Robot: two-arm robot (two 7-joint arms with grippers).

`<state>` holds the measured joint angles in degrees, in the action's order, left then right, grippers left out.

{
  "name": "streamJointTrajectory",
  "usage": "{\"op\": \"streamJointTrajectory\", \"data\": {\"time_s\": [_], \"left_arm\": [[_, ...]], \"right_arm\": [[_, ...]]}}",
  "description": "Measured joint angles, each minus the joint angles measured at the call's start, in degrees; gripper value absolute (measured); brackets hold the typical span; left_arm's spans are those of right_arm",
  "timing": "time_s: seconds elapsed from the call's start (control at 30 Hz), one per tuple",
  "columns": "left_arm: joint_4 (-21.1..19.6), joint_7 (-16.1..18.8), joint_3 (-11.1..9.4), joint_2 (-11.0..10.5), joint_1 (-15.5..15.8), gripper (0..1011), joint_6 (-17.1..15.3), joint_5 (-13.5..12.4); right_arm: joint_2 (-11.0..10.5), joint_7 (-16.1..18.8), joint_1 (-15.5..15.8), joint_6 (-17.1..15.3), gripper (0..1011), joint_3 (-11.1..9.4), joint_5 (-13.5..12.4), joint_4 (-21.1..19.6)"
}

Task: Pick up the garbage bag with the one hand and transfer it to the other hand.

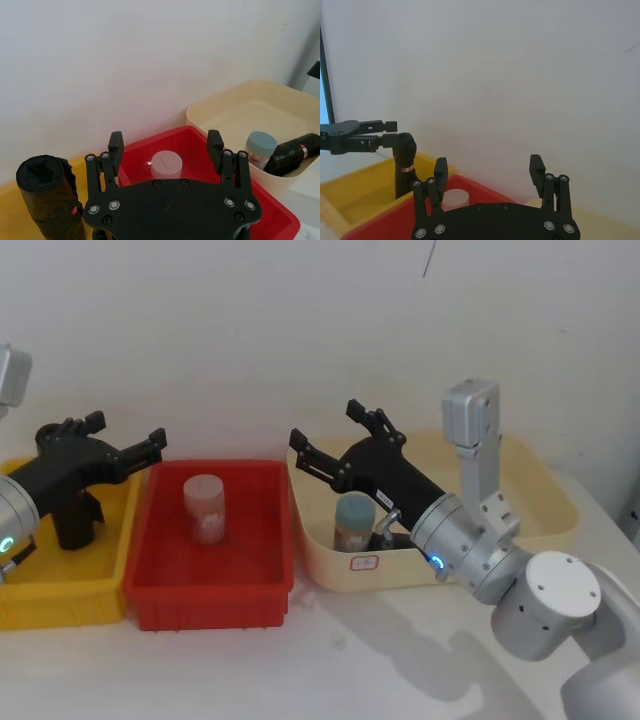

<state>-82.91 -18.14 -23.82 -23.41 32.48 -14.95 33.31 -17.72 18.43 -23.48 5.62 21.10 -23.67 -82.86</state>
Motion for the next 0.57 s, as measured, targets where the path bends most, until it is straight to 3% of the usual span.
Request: {"op": "streamJointTrajectory", "data": {"time_s": [0.57], "left_arm": [[0.0, 0.0, 0.0, 0.0, 0.0, 1000, 0.0, 0.0]], "right_arm": [[0.5, -0.9, 1.6, 0.9, 999, 0.1, 0.3, -1.8]]}}
